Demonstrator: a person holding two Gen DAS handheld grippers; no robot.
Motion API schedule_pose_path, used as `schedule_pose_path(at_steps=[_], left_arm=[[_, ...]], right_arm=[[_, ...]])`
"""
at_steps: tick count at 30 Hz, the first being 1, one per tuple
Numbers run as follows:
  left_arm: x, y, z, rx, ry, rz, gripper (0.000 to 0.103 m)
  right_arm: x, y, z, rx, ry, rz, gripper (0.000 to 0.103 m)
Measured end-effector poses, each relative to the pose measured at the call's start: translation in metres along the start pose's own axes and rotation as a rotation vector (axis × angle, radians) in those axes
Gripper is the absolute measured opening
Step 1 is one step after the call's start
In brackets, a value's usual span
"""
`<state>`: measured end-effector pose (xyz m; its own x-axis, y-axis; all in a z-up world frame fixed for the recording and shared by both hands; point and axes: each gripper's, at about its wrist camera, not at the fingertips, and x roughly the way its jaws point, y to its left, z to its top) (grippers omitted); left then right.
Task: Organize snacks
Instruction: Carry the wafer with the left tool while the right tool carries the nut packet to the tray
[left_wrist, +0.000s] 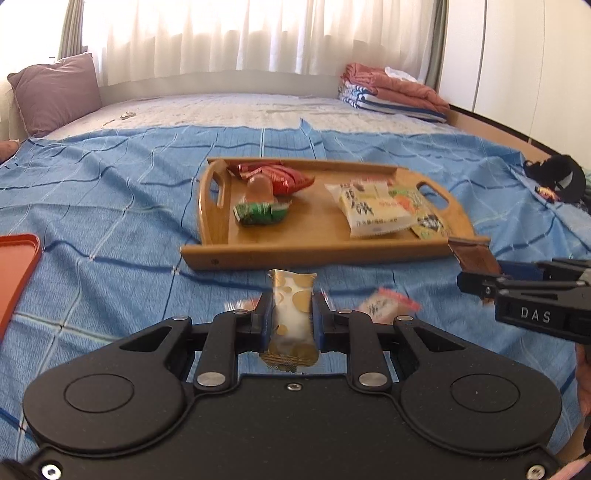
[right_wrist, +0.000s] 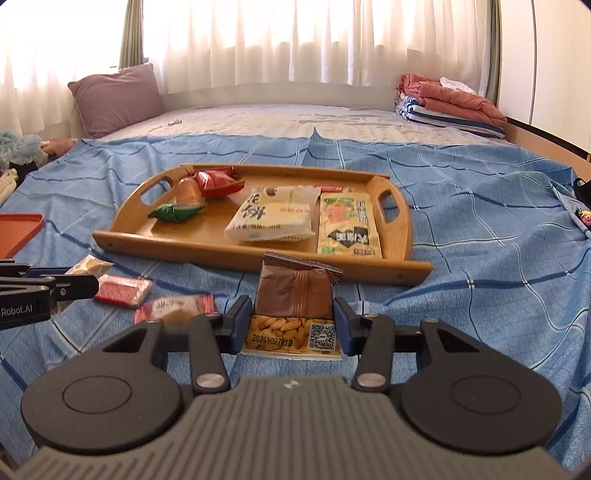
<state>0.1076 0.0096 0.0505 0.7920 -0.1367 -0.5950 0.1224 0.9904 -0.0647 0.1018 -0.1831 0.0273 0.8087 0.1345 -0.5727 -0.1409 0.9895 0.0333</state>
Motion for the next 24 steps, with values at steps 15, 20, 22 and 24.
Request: schedule_pose_path(at_steps=[15,20,22,24], left_arm=[[0.031,0.032,0.104,-0.080,-0.050,-0.023,0.020],[0.052,0.036,0.133,-0.084,-0.060,-0.021,0.020],[0.062,0.034,0.141,-0.077,-0.054,-0.018,0.020],[0.072,0.032,0.148,-0.073,-0.045,-0.017,0.020]], right_arm=[[0.020,-0.020,0.090,0.063,-0.055,-0.050,0.051],[0.039,-0.022,0.114,0.056,-0.055,-0.058,0.051],[0.048,-0.021,0.120,0.050,-0.045,-0.061,0.051],[0.059,-0.020,0.126,0.044,-0.033,-0.064,0.051]])
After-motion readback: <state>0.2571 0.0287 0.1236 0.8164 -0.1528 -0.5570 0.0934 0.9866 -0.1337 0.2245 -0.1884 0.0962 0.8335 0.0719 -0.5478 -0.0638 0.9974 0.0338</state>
